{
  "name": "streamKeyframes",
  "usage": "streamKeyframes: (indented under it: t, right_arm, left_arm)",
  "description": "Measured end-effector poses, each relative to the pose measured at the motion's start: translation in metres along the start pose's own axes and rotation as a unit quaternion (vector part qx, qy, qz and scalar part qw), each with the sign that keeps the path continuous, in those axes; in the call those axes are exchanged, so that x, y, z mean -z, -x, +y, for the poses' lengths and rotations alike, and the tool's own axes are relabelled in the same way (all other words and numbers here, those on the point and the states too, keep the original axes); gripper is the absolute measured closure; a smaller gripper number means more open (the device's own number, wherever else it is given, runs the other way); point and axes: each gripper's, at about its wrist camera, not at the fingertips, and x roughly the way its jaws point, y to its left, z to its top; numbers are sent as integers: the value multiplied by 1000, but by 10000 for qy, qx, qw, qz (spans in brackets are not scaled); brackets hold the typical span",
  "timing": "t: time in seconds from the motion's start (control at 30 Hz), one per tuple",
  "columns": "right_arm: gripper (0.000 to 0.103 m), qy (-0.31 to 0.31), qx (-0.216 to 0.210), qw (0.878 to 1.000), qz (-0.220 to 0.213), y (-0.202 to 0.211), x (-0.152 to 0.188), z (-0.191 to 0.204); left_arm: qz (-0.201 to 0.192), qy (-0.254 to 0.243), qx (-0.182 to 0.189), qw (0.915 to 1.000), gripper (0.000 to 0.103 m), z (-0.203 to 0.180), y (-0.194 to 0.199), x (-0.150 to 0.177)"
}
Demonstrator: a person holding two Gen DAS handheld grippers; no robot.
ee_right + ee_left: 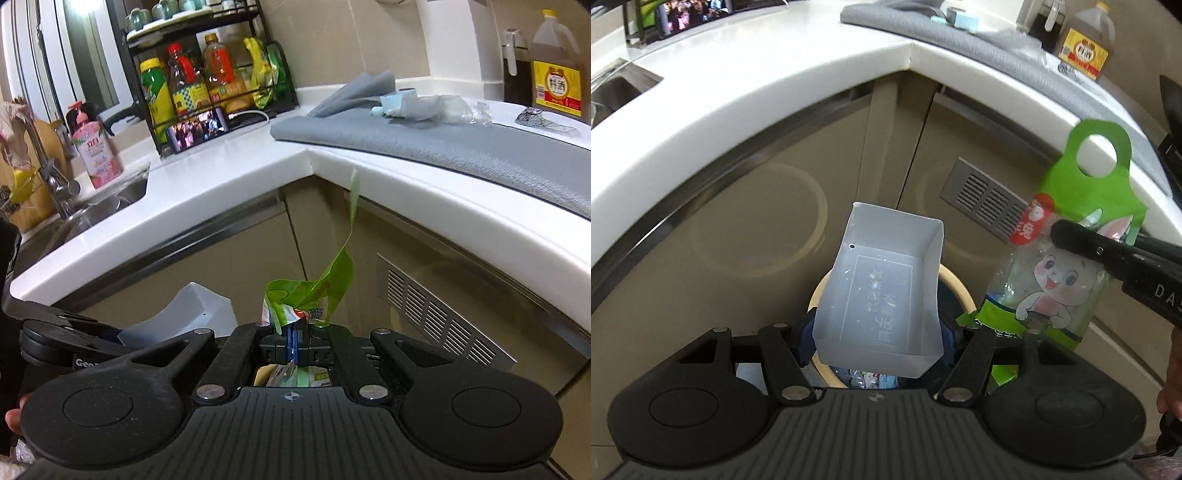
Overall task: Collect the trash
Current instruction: 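Carry the plastic box and green bag in both tools down over the blue bin, then open the left tool to drop the plastic box into the bin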
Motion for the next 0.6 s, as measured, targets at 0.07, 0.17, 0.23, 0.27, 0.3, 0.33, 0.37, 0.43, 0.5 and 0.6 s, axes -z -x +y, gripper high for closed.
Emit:
streamKeyframes:
  t: [0.07,0.17,0.23,0.27,0.3,0.33,0.37,0.43,0.5,0.6]
  right_arm:
    - [102,52,5,10000,61,-7,0,1]
    - [102,86,27,9998,163,-17,3,0]
    - [102,94,60,9996,244,-25,4,-1]
    - [102,95,63,9995,292,-30,5,-3]
    - [102,97,83,9993,341,-34,6,-3]
    - [102,105,100,9991,390,-38,7,-4]
    - [102,118,105,9989,440,-43,9,-4]
    - [102,143,127,9984,539,-50,12,-5]
    - [102,169,155,9977,631,-58,14,-5]
    - [102,182,188,9968,751,-68,18,-7]
  left_arm:
    - [56,-81,-23,9999,35,-4,-8,0]
    - [180,-135,-38,9997,35,-6,-21,-2]
    - [267,-154,-64,9995,35,-7,-28,0]
    - [309,-165,-72,9994,35,-8,-32,1]
    - [352,-173,-72,9992,35,-8,-36,1]
    - [391,-177,-73,9991,35,-9,-39,2]
    - [425,-182,-73,9989,35,-9,-42,2]
    - [483,-194,-80,9986,35,-8,-47,4]
    - [537,-205,-104,9983,35,-8,-53,5]
    - [642,-210,-131,9976,35,-8,-62,6]
